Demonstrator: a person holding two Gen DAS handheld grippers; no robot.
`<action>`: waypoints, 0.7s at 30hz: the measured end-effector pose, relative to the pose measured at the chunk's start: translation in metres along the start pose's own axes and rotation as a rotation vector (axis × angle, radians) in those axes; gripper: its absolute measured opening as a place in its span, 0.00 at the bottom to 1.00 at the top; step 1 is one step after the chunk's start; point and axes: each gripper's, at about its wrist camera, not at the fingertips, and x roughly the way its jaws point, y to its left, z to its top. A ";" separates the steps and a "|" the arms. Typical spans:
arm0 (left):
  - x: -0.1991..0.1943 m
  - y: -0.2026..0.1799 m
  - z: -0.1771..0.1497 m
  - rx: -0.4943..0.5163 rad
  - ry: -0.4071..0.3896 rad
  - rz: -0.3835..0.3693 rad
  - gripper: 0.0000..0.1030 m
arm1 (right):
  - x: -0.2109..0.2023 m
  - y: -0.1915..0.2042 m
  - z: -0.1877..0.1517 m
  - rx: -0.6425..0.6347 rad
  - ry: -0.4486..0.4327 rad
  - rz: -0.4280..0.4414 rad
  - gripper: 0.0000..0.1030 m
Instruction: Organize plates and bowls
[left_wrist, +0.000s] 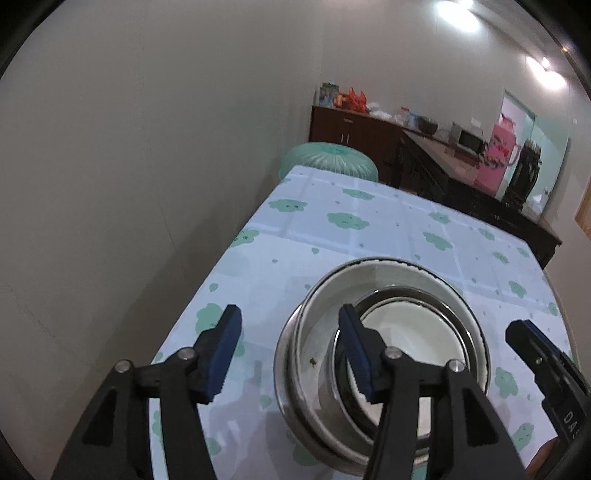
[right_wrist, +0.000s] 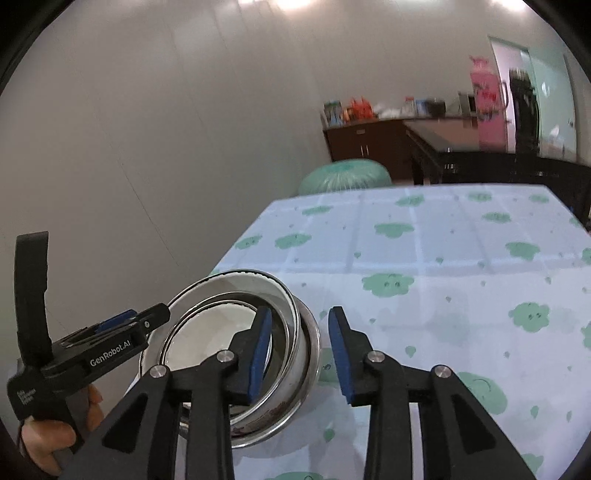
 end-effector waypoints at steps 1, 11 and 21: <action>-0.002 0.003 -0.003 -0.016 -0.016 0.000 0.60 | -0.004 0.001 -0.002 0.001 -0.018 0.003 0.40; -0.014 0.002 -0.042 -0.043 -0.142 0.084 0.72 | -0.032 0.008 -0.037 -0.016 -0.219 -0.010 0.64; -0.031 -0.003 -0.063 -0.046 -0.216 0.111 0.77 | -0.044 0.008 -0.060 -0.036 -0.292 0.006 0.64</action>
